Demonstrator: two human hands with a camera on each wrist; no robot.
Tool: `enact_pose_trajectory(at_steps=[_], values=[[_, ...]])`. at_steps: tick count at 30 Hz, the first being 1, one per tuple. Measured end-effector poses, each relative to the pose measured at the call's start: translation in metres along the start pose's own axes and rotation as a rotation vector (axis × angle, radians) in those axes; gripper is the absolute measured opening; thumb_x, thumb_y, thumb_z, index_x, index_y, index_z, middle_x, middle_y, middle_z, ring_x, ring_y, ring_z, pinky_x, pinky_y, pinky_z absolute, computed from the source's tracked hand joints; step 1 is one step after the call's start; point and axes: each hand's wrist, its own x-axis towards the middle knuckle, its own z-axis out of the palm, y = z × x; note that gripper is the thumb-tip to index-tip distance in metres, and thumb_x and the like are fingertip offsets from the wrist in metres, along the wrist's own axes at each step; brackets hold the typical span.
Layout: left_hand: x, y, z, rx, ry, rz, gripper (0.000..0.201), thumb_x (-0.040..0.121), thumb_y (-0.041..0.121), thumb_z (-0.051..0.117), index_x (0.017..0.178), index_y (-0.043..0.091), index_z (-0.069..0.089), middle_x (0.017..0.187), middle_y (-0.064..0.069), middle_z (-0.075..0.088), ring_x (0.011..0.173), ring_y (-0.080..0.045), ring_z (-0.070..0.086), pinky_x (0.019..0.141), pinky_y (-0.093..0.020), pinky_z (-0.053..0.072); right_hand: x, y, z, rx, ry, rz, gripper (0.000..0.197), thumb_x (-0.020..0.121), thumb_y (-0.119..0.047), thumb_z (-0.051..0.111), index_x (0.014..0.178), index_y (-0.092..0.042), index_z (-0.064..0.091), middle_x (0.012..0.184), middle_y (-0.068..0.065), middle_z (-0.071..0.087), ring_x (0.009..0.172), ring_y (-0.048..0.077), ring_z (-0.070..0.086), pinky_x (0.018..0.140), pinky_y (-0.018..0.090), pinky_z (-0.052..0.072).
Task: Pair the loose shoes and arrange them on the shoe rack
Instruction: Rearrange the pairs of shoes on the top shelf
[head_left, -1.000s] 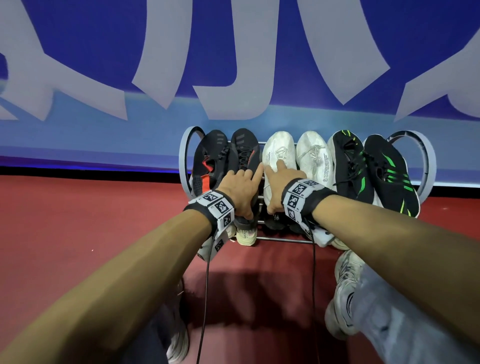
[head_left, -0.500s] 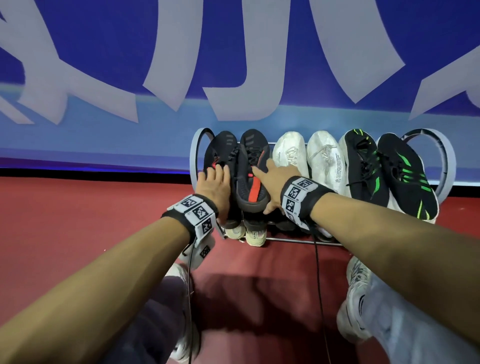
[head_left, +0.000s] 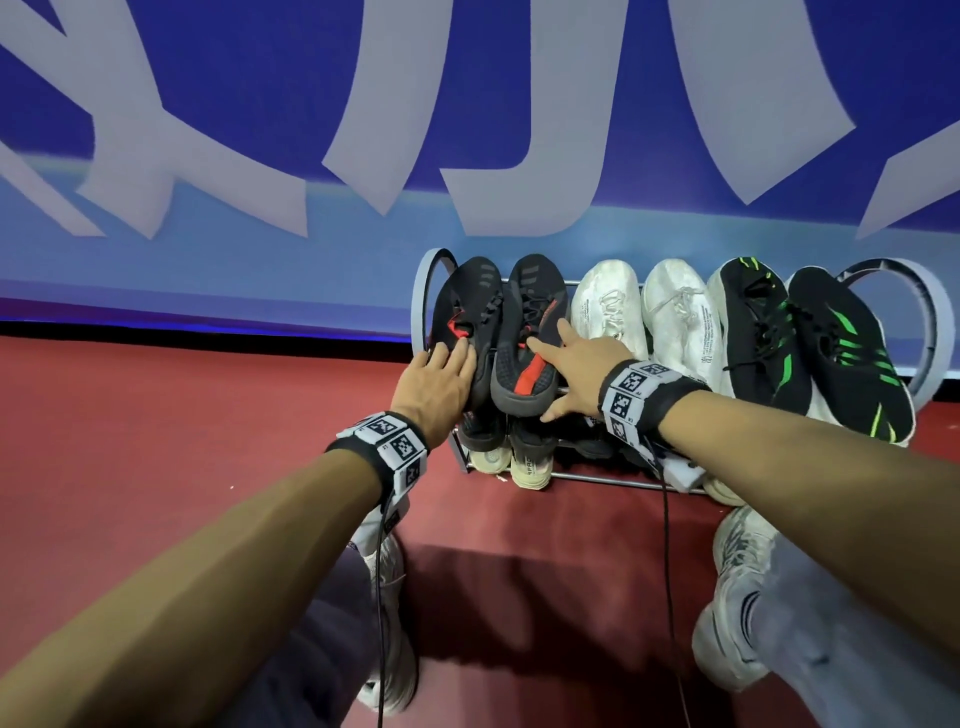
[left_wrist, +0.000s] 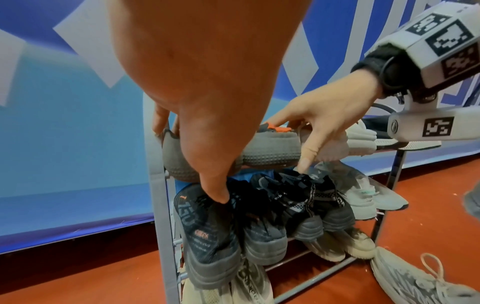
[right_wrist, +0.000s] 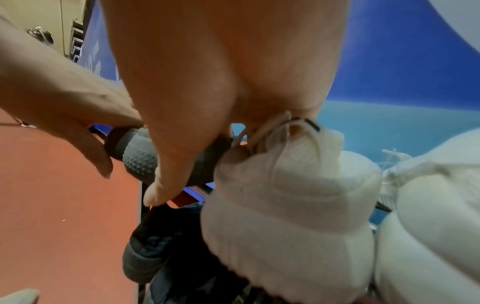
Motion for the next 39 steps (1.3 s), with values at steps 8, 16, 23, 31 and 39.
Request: enact_pose_trajectory(at_steps=[8,16,23,31,39], values=[[0.011,0.011,-0.009,-0.239,0.069,-0.065,0.135,0.067,0.087,0.056,0.158,0.016,-0.013,0.154,-0.014,0.026,0.133,-0.033,0.036,0.105,-0.049,0.035,0.004,0.018,-0.002,0.003,-0.053,0.131,0.137,0.053,-0.052,0.089,0.154,-0.039,-0.002,0.160,0.010,0.011,0.143,0.041,0.017,0.109,0.064,0.026],[0.025,0.021,-0.023,-0.125,-0.004,-0.062,0.127,0.062,0.098,0.039,0.154,0.036,-0.022,0.150,-0.017,0.028,0.106,-0.036,0.051,0.088,-0.048,0.043,-0.002,0.045,0.006,0.025,-0.096,0.005,0.151,0.045,-0.071,0.084,0.154,-0.036,-0.014,0.163,0.014,0.004,0.147,0.038,0.015,0.108,0.058,0.036],[0.029,0.014,-0.050,-0.159,-0.242,-0.017,0.146,0.064,0.032,0.091,0.154,0.034,-0.025,0.160,-0.013,0.013,0.130,-0.034,0.044,0.094,-0.043,0.048,-0.012,0.060,0.005,-0.037,-0.116,-0.075,0.152,0.041,-0.076,0.082,0.155,-0.036,-0.011,0.162,0.013,0.010,0.148,0.033,0.015,0.111,0.058,0.031],[0.031,0.003,-0.049,-0.136,-0.153,0.023,0.134,0.066,0.034,0.089,0.158,0.029,-0.009,0.155,-0.006,0.027,0.127,-0.033,0.046,0.097,-0.044,0.046,-0.013,0.071,0.004,0.041,-0.043,-0.135,0.137,0.051,-0.072,0.082,0.156,-0.036,0.001,0.160,0.012,0.022,0.144,0.032,0.028,0.109,0.050,0.039],[0.035,0.030,-0.060,-0.307,-0.283,-0.127,0.134,0.060,0.092,0.058,0.155,0.037,-0.019,0.166,-0.012,-0.003,0.145,-0.046,0.023,0.107,-0.054,0.039,-0.017,0.064,0.007,-0.058,-0.061,0.068,0.149,0.038,-0.077,0.082,0.153,-0.045,-0.007,0.164,0.009,-0.008,0.151,0.031,-0.005,0.106,0.076,0.008]])
